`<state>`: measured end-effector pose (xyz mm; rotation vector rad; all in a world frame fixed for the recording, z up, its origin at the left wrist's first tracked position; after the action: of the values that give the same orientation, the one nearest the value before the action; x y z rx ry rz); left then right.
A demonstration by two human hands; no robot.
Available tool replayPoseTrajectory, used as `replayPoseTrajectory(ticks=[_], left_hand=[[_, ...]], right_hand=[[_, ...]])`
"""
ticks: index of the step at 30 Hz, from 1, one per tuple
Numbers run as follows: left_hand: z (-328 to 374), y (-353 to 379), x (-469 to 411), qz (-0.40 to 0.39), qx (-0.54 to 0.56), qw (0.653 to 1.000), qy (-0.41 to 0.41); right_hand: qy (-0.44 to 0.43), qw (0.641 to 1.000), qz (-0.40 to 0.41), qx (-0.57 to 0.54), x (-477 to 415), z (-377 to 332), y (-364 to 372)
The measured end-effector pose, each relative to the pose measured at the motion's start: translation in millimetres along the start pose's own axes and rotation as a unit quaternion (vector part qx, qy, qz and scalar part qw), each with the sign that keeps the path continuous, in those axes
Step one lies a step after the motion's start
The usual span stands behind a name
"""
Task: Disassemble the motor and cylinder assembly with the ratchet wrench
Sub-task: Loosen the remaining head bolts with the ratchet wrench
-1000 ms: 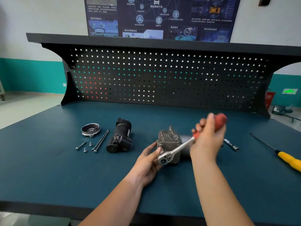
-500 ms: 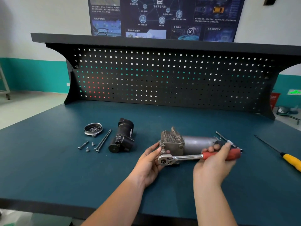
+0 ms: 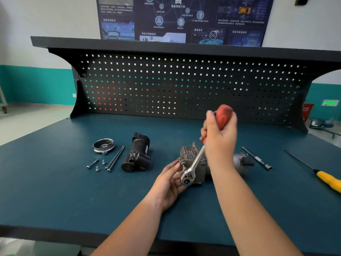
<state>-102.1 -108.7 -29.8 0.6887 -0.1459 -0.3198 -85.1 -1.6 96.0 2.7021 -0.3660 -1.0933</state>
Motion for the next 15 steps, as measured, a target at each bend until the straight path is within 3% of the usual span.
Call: replayPoseTrajectory(ticks=[7, 15], left_hand=[[-0.4, 0.7, -1.8, -0.009, -0.024, 1.000, -0.011], [0.7, 2.0, -1.5, -0.017, -0.015, 1.000, -0.004]], right_hand=[[0.039, 0.983, -0.167, 0.069, -18.8, -7.3, 23.3], [0.062, 0.990, -0.124, -0.040, -6.1, -3.6, 2.3]])
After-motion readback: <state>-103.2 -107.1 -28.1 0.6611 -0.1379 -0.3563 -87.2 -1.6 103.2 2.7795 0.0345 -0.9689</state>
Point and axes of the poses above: each hand's wrist, its own x-axis away from the middle knuckle, its own y-axis out of the palm, z = x × y, the point moved 1 cm from there along -x, towards the middle knuckle, and after that the axes turned 6 degrees about -z, right-handed, at the moved point
